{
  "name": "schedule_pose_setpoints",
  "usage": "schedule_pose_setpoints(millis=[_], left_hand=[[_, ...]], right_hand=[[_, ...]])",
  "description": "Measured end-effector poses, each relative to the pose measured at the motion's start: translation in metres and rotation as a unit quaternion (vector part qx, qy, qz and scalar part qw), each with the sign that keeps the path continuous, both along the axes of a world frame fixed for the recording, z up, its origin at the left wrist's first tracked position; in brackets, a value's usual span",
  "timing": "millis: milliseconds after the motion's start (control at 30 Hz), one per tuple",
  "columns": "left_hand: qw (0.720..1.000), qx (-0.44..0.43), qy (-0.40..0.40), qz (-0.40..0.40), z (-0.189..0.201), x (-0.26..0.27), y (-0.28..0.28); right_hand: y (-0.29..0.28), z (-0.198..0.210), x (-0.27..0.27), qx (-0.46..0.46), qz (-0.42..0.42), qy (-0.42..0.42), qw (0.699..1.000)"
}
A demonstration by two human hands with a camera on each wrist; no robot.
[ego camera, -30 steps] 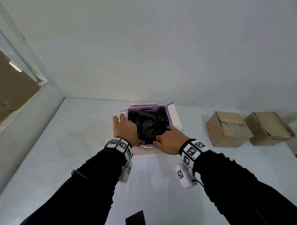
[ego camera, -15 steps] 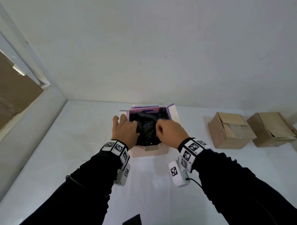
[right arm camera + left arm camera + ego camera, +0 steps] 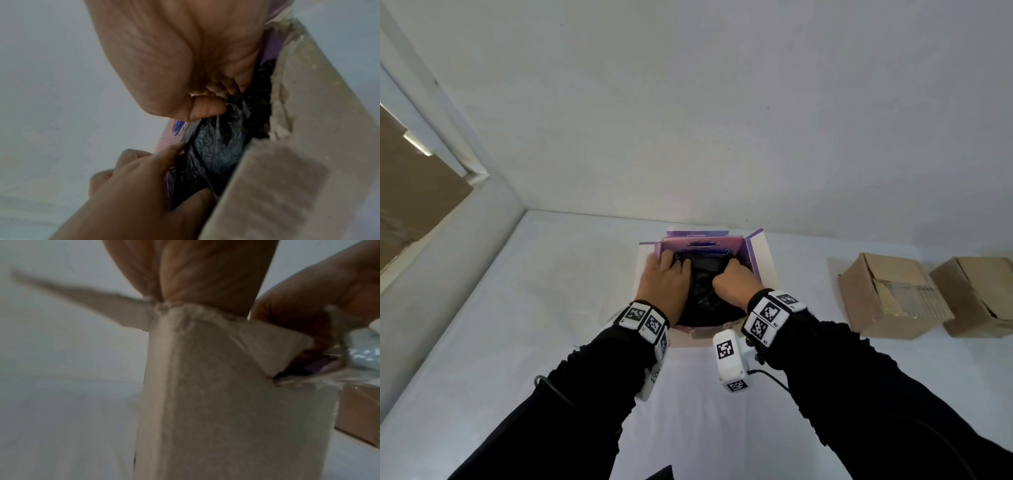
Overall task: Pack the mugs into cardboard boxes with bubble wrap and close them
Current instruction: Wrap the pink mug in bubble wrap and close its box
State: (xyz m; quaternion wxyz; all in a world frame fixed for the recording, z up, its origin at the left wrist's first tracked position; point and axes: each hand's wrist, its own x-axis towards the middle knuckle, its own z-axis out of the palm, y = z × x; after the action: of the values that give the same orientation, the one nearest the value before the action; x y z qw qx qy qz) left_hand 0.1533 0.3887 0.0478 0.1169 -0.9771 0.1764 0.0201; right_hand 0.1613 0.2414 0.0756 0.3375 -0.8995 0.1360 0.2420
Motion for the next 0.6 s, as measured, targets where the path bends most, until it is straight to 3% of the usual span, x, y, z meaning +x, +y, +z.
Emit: schedule_pose_setpoints(millis=[333, 600], left_hand=[[0.999, 0.033, 0.013, 0.009, 0.007, 0.011, 0.013], [0.999, 0.029, 0.027, 0.031, 0.004, 0.012, 0.013]], right_hand=[[0.009, -0.012, 0.003, -0.143, 0.122, -0.046, 0.981], [0.013, -0.016, 0.011, -0.176, 0.12, -0.047, 0.976]])
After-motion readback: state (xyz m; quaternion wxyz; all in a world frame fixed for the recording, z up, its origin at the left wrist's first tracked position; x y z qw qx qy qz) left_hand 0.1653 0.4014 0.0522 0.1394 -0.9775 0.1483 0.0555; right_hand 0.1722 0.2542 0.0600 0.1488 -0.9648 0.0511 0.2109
